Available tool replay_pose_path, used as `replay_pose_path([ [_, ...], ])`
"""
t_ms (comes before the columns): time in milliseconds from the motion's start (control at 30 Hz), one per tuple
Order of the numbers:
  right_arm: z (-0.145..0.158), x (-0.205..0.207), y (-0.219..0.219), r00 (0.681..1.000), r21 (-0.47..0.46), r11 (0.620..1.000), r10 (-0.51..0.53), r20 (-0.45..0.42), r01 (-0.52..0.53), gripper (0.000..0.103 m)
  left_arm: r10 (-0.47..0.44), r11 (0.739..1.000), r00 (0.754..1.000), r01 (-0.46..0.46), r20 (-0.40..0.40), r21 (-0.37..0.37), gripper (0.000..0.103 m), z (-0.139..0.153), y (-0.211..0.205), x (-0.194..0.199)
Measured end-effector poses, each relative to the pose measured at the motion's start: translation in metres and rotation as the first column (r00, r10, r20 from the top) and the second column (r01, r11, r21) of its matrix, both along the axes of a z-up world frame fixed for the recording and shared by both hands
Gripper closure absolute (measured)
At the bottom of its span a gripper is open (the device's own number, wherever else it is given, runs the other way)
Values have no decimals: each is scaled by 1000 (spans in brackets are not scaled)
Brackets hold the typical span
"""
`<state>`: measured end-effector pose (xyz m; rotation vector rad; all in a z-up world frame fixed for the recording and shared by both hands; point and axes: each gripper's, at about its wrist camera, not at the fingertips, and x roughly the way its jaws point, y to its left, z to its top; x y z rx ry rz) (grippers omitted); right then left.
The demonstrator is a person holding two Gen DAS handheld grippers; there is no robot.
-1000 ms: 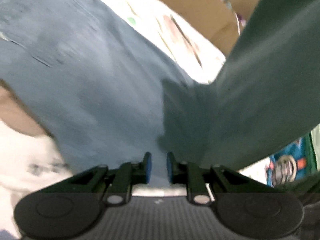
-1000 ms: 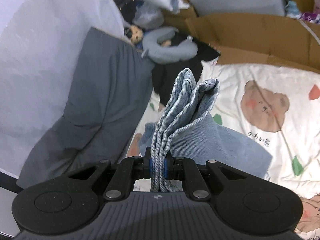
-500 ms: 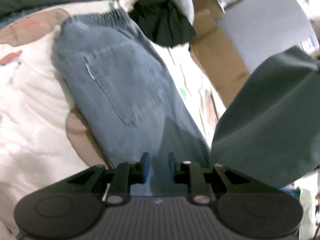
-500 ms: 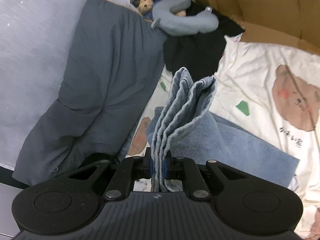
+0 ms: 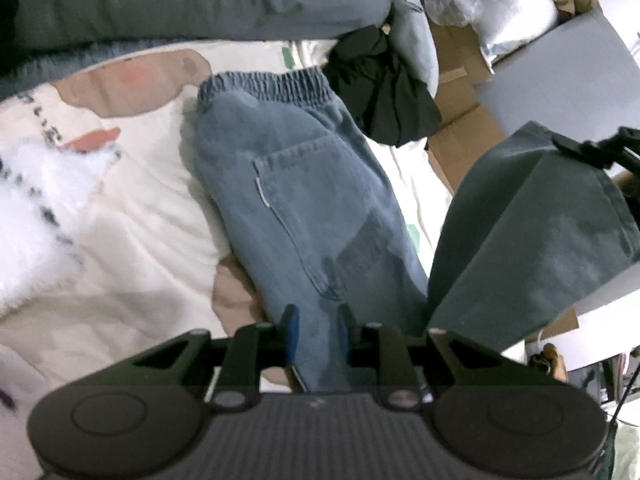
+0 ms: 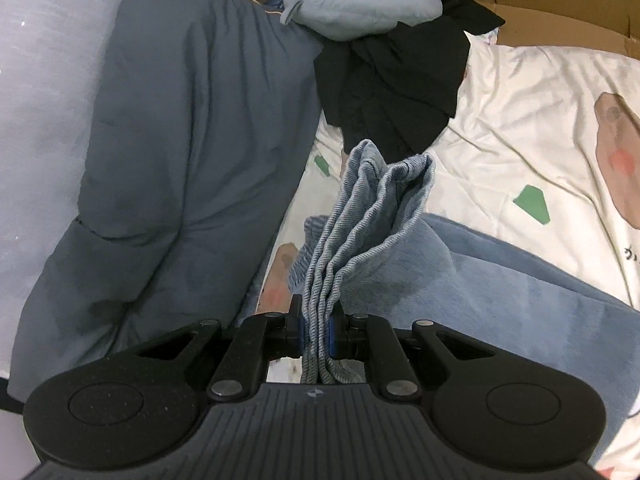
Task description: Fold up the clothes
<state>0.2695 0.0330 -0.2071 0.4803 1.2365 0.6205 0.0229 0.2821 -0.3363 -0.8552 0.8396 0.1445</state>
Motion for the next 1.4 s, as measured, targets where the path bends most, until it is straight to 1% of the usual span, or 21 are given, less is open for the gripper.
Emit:
replay_pose_path([
  [167,1,2,8,998,18,999,-52,39,51,93,15,1000,1000,-15,8,25,82,11,9,-2],
  [267,-2,3,20,998,17,999,-43,52,42,93,27,999,1000,-27,10,33,82,14,13,0],
  [367,-20,9,38,1000,18,1000,-24,10,24,93,40,998,999,-41,10,41,82,12,14,1],
  [533,-48,18,66,1000,21,1000,-8,-15,8,93,55,998,998,-56,10,40,82,11,16,-1],
  [733,-78,32,86,998,20,999,-31,-52,32,93,91,995,996,-91,5,48,82,10,24,-4],
  [933,-108,39,106,995,8,999,-48,-86,49,92,112,992,993,-113,22,62,82,17,29,-3],
  [1000,-120,44,115,995,1,999,-41,-96,41,88,134,989,991,-135,20,66,82,17,31,-3],
  [1133,-137,50,132,992,18,1000,4,-126,-2,82,170,982,985,-170,7,79,82,17,33,-1],
  [1167,-140,52,136,991,26,1000,16,-134,-13,80,175,981,985,-174,2,81,82,17,33,0],
  [1200,-142,54,139,989,35,999,28,-142,-24,74,175,981,985,-174,-2,83,82,17,32,1],
  [1267,-146,57,143,986,58,998,45,-159,-36,67,170,981,985,-168,-14,94,82,16,31,4],
  [1300,-145,57,141,986,68,997,49,-160,-38,66,166,981,986,-163,-18,101,82,17,30,6],
  [1367,-142,58,137,986,87,995,54,-156,-41,65,163,980,986,-160,-19,120,77,18,31,9],
  [1400,-140,59,133,987,98,994,55,-150,-40,64,170,977,985,-166,-21,133,72,19,32,11],
])
